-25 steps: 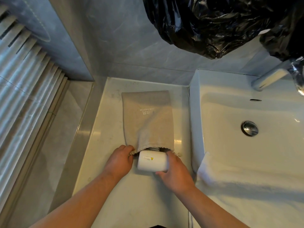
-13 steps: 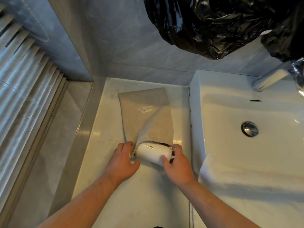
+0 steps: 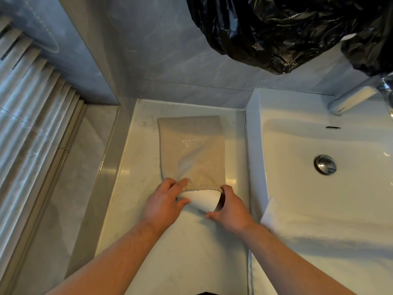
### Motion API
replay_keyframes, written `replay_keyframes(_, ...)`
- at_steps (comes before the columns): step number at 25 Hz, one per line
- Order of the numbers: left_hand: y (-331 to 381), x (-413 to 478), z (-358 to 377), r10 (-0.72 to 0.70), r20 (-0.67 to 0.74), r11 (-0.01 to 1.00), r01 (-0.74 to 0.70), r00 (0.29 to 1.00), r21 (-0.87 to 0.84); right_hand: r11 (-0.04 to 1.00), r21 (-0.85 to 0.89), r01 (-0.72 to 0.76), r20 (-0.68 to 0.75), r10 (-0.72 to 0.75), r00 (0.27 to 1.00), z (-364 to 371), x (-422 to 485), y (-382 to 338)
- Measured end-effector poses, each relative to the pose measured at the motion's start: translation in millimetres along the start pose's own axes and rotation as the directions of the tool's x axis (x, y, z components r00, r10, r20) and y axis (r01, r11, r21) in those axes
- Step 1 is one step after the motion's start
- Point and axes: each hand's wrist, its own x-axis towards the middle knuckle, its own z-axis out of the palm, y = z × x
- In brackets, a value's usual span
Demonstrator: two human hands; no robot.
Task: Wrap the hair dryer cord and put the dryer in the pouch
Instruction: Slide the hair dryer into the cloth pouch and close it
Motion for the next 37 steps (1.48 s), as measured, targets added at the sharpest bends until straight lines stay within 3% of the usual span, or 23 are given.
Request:
replay_keyframes(3,0.2,0.3,-3.5,-0.007,-0.002,1.000,0.007,1.000,0.024,0.999,-0.040,-0.016,-0.018,0.015,1.000,1.0,-1.5,-1.7)
replay_keyframes(7,1.7,11.6,-13.3,-0.116,0.053,0.993,0.117,0.992,-0.013,0.998,-0.069,-0.013,-0.039,0.011,0.999,2.0,0.0,-7.8)
replay_keyframes(11,-4.8,27.3,-23.1,-0.190,0.112,0.971,0.203,0.975,-0.125,0.998,-0.042,-0.036,-0.079,0.032,0.996,1.0,1.5,-12.1)
replay_keyframes(16,-14.3,28.2,-20.9,0.031,0.093,0.998,-0.026,0.995,-0.051,0.998,-0.056,-0.003,-0.197,-0.008,0.980,1.5,8.1,-14.9)
replay_keyframes(19,-21.7,21.4,-15.7,0.061,0.120,0.998,-0.060,0.991,-0.009,0.998,-0.054,0.041,-0.152,-0.049,0.987,-2.8,14.7,-11.8)
replay_keyframes(21,-23.8,16.9,-12.9,-0.011,0.075,0.990,0.022,0.997,-0.139,0.994,-0.089,0.064,-0.107,-0.074,0.992,-5.3,14.6,-4.1)
replay_keyframes(22,-20.7,19.2,-13.2,-0.115,0.029,0.959,0.119,0.993,-0.256,0.995,-0.082,0.054,-0.134,-0.065,0.989,-6.4,15.4,-2.6)
replay_keyframes(23,-16.3,25.4,-14.7,-0.247,0.010,0.902,0.233,0.969,-0.364,1.000,-0.016,0.018,-0.184,-0.020,0.983,-8.2,17.1,-4.1)
replay_keyframes(25,-3.9,43.0,-22.3,-0.460,0.150,0.750,0.473,0.875,-0.462,0.953,0.279,-0.118,-0.217,0.182,0.959,-11.4,22.9,-12.2)
replay_keyframes(27,7.2,57.5,-26.3,-0.504,0.317,0.651,0.595,0.803,-0.472,0.847,0.460,-0.268,-0.072,0.336,0.939,-13.3,32.2,-20.6)
replay_keyframes(30,10.5,68.3,-22.4,-0.496,0.372,0.589,0.619,0.784,-0.520,0.748,0.563,-0.351,0.116,0.349,0.930,-5.7,41.0,-21.1)
replay_keyframes(33,10.4,68.5,-15.4,-0.477,0.420,0.494,0.631,0.772,-0.597,0.579,0.743,-0.336,0.187,0.303,0.935,-0.1,42.5,-17.7)
replay_keyframes(35,6.3,68.1,-10.7,-0.430,0.429,0.495,0.605,0.794,-0.624,0.610,0.728,-0.312,0.177,0.272,0.946,-0.1,42.0,-13.8)
replay_keyframes(37,1.6,66.4,-6.7,-0.408,0.407,0.576,0.576,0.817,-0.580,0.707,0.634,-0.313,0.154,0.281,0.947,0.5,37.3,-11.3)
